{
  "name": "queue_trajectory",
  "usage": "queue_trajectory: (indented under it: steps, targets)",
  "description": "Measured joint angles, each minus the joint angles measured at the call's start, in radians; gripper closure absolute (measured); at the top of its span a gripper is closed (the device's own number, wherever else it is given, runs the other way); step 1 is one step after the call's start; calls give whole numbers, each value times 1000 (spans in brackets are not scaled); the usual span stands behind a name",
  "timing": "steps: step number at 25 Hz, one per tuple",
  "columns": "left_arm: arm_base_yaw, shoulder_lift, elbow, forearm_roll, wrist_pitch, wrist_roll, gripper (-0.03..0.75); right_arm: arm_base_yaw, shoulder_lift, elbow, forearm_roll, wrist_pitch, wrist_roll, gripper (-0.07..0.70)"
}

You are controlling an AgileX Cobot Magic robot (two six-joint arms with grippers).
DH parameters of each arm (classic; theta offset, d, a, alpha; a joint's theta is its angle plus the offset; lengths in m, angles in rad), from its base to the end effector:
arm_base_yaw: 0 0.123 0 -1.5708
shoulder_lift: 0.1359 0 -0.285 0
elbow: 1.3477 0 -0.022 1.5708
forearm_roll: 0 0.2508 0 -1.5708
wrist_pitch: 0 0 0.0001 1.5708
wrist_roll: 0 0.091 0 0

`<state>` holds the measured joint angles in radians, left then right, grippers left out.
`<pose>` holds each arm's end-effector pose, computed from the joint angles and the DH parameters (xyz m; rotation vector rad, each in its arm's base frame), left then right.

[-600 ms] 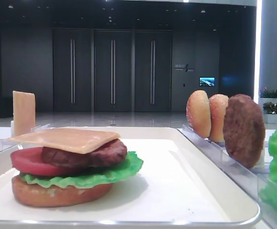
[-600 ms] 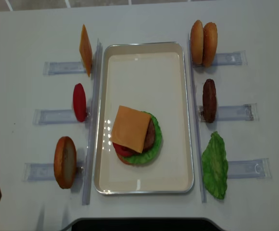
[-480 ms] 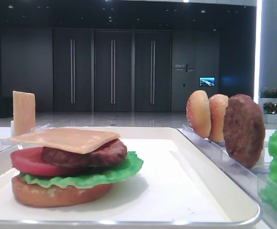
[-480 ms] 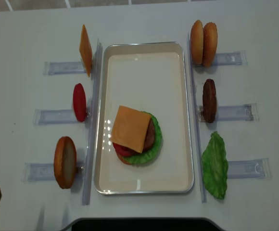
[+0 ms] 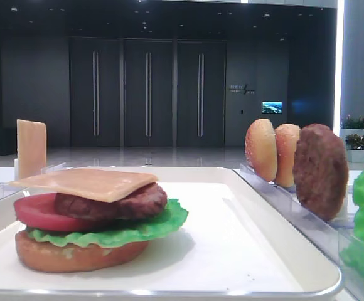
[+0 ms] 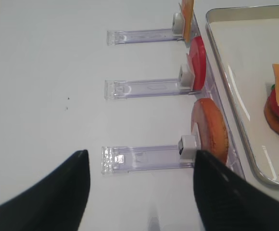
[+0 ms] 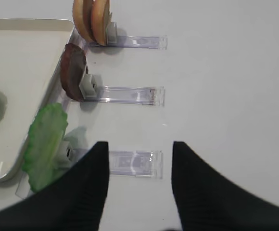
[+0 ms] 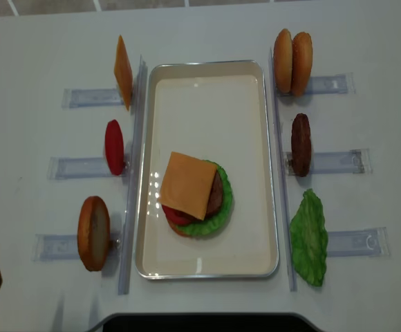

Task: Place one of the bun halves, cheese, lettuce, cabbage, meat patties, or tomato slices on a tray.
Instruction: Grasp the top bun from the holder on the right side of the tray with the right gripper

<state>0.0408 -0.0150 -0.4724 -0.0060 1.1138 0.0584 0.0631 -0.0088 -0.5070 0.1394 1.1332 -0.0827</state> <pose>-0.0063 -0.0007 0.2653 0.0190 2.1103 0.0521 -0.0113 0.0108 0.2740 -0.1666 2.0898 0.1563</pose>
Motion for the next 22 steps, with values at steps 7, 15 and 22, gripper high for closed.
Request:
queue_trajectory:
  steps: [7,15,22]
  targets:
    - [0,0,0,0,-1,0,199,0,190,-42,26,-6,43,335]
    - [0,0,0,0,-1,0,199,0,694,-305,7,-4,45,356]
    - [0,0,0,0,-1,0,199,0,1098,-542,3,-9,43,358]
